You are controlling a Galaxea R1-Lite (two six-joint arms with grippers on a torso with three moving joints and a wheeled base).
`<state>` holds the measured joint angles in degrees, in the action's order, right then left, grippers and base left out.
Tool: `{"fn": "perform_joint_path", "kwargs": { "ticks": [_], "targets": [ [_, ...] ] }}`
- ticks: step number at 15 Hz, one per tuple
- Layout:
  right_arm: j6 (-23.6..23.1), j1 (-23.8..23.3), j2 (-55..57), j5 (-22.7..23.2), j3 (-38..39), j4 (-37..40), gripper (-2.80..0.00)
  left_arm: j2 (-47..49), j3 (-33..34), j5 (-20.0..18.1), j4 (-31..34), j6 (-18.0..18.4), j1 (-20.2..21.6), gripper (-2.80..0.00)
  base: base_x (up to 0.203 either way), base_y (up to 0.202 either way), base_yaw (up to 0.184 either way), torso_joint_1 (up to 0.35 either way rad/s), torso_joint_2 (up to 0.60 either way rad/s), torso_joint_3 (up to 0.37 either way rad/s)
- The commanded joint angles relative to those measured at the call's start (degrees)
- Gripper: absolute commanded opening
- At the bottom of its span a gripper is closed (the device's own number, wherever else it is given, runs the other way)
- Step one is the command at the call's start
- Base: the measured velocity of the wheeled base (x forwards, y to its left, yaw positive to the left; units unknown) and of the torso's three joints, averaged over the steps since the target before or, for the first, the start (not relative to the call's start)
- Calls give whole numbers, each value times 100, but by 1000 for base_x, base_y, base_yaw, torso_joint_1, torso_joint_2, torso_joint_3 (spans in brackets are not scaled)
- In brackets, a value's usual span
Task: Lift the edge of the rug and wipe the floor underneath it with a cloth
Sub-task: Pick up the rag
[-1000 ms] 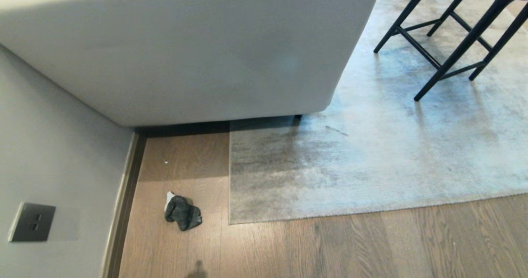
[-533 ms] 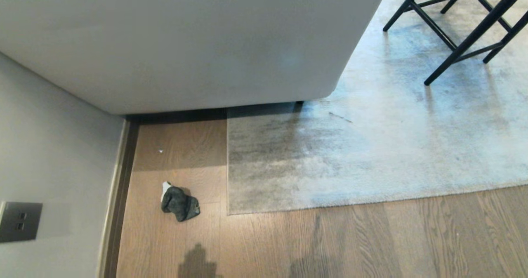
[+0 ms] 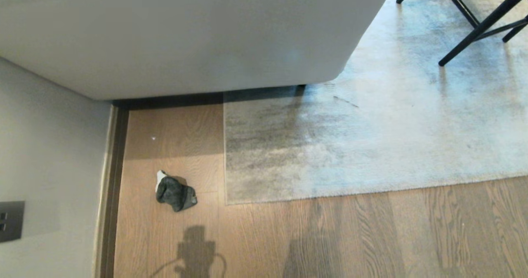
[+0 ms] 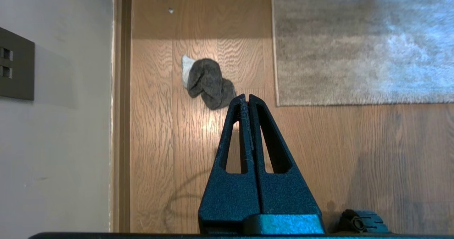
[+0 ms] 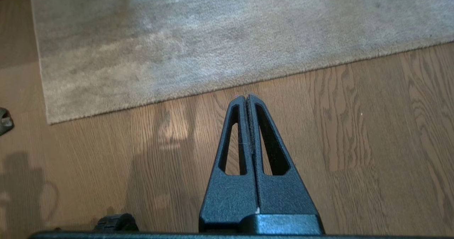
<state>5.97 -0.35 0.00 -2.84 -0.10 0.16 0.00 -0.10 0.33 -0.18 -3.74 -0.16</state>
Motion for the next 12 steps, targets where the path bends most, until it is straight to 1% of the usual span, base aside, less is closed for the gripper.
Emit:
{"fn": "perform_joint_path", "kwargs": {
  "ticks": [1, 12],
  "targets": [
    [9, 0, 0, -6, 1, 2, -280, 0, 1, 2, 1, -4, -2, -280, 0, 0, 0, 2, 6, -199],
    [0, 0, 0, 3, 1, 2, -280, 0, 1, 5, 1, -12, -2, -280, 0, 0, 0, 2, 2, -197]
  ]
}}
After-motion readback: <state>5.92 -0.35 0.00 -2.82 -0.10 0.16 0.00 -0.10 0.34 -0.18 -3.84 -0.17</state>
